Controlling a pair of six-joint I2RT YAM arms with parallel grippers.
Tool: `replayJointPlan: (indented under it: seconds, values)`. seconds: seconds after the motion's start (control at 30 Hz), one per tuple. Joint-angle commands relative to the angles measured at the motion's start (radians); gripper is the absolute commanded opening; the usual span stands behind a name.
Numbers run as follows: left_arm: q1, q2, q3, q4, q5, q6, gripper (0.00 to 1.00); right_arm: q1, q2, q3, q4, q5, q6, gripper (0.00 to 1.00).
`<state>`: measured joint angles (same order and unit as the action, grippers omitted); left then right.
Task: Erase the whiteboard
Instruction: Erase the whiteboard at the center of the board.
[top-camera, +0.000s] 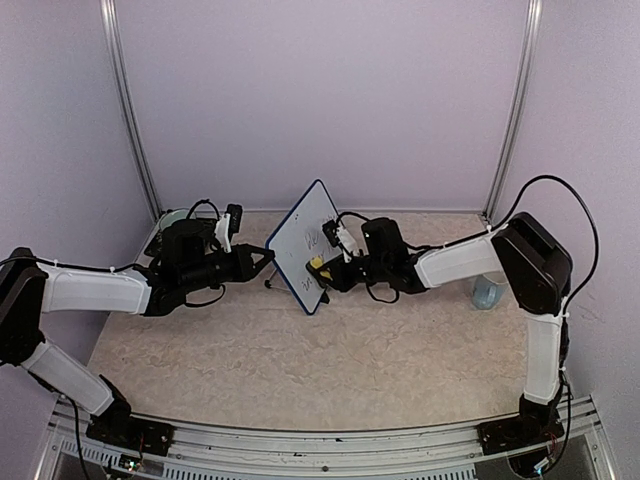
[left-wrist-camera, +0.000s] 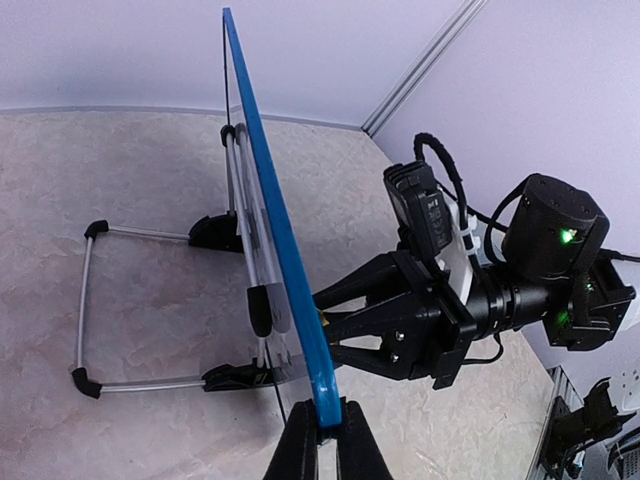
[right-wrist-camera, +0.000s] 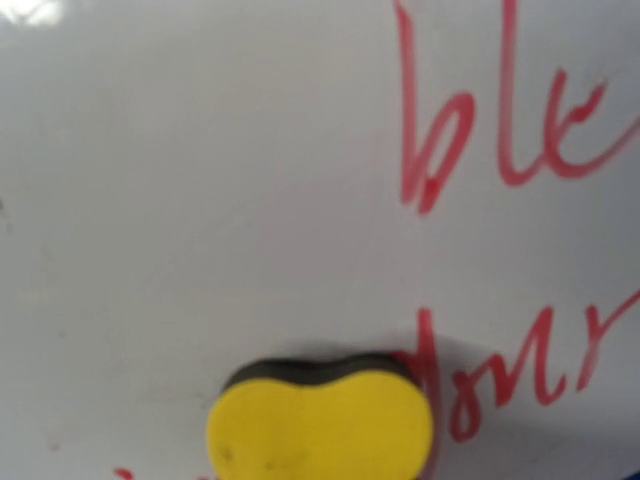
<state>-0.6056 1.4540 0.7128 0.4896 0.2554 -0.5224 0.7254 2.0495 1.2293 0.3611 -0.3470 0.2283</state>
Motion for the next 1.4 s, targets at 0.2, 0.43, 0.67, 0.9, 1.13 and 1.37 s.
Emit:
replayJointPlan:
  seconds: [0.2, 0.43, 0.67, 0.9, 1.13, 1.37]
  values:
    - [-0.005, -0.002, 0.001, 0.019, 0.027, -0.008, 0.05, -0.051, -0.023, 0.195, -0.060, 0.090, -0.004, 0.03]
    - [-0.005, 0.000, 0.001, 0.018, 0.028, -0.010, 0.05, -0.064, 0.051, 0.280, -0.093, 0.030, 0.002, 0.03]
    - [-0.006, 0.006, 0.002, 0.021, 0.030, -0.011, 0.05, -0.054, 0.086, 0.268, -0.076, -0.042, 0.008, 0.03]
    - [-0.006, 0.006, 0.002, 0.020, 0.030, -0.010, 0.05, -0.043, 0.105, 0.227, -0.075, -0.054, 0.005, 0.03]
    - [-0.005, 0.006, 0.002, 0.020, 0.032, -0.011, 0.05, -0.038, 0.110, 0.169, -0.068, -0.068, 0.012, 0.03]
    - [-0.005, 0.003, 0.001, 0.020, 0.032, -0.011, 0.05, -0.021, 0.093, 0.130, -0.081, -0.072, -0.001, 0.02]
